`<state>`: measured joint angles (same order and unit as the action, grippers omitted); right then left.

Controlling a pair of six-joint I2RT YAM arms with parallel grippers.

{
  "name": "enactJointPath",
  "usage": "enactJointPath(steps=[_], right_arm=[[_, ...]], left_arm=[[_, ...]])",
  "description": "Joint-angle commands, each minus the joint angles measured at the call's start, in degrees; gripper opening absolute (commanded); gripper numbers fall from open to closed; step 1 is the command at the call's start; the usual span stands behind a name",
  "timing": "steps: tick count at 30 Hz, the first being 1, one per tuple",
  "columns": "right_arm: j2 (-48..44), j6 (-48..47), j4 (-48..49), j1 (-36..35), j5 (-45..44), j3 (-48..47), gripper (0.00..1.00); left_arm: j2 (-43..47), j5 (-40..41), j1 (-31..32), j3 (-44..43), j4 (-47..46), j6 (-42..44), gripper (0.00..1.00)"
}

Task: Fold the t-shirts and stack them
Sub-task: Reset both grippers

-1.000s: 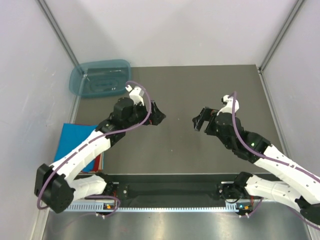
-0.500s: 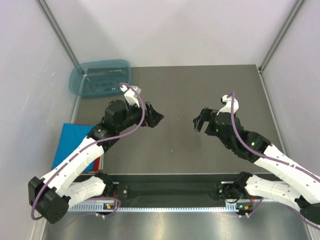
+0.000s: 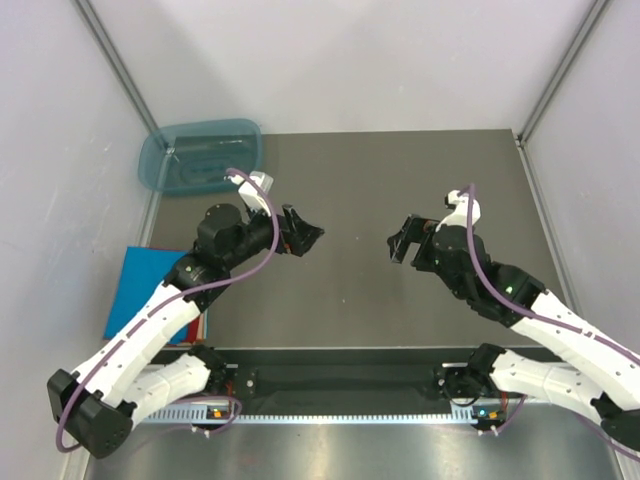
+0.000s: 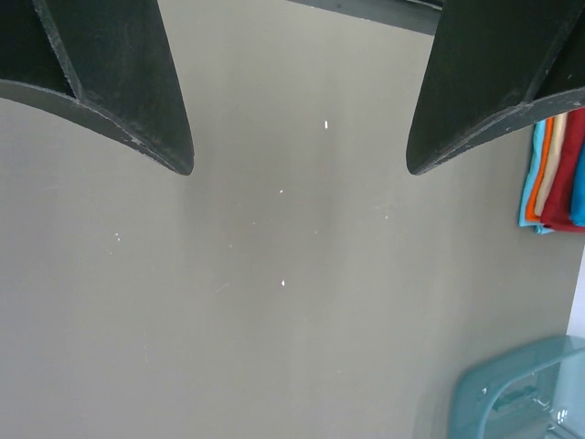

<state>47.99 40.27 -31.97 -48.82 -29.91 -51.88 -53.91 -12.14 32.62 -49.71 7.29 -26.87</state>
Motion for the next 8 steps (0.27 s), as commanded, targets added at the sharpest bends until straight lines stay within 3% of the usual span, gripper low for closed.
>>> enactJointPath(steps=[1, 8], right_arm=[[-0.9, 0.3, 0.9, 0.7, -0.6, -2.4, 1.00], [-0.7, 0.9, 1.1, 0.7, -0.7, -1.7, 1.00]], left_arm=[[2.1, 0.3, -0.2, -0.3, -2.5, 0.0, 0.99], [2.2, 0.6, -0.2, -0.1, -2.9, 0.4, 0.99]])
